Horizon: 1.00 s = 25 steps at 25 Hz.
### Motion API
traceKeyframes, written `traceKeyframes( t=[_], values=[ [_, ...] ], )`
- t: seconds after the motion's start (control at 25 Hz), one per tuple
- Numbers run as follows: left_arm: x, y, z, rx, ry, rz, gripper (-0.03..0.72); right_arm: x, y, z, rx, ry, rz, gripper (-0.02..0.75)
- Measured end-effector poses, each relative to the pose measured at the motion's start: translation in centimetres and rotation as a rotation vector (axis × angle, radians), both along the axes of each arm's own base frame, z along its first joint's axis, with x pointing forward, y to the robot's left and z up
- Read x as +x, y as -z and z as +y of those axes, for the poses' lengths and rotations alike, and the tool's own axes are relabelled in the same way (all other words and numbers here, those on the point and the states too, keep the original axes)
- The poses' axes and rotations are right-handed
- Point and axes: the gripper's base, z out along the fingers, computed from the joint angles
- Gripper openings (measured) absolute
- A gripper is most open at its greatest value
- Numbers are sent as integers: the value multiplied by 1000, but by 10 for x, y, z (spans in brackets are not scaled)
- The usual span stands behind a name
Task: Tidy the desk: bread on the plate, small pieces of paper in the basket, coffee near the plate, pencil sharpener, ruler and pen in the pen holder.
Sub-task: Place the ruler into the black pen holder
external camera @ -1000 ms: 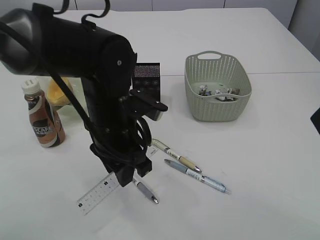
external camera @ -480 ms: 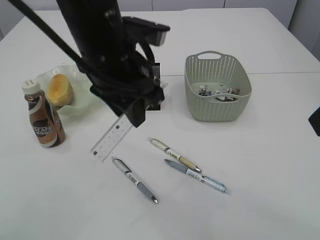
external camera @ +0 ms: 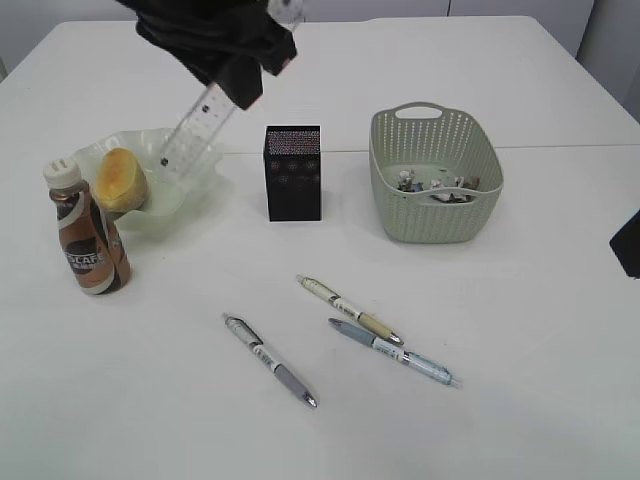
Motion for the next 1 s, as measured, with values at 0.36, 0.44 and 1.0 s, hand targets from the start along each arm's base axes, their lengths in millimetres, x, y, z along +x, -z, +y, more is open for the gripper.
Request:
traceKeyframes(
  t=[0.36, 0.44, 1.0],
  values=[
    [-4, -53, 3, -216, 65, -309, 239, 0, 0, 0, 4, 1, 2, 417],
    [-4, -60, 3, -254, 77, -353, 239, 0, 0, 0, 5, 3, 2, 417],
    [33, -18, 11, -460, 100, -578, 239, 0, 0, 0, 6, 3, 3, 417]
  ],
)
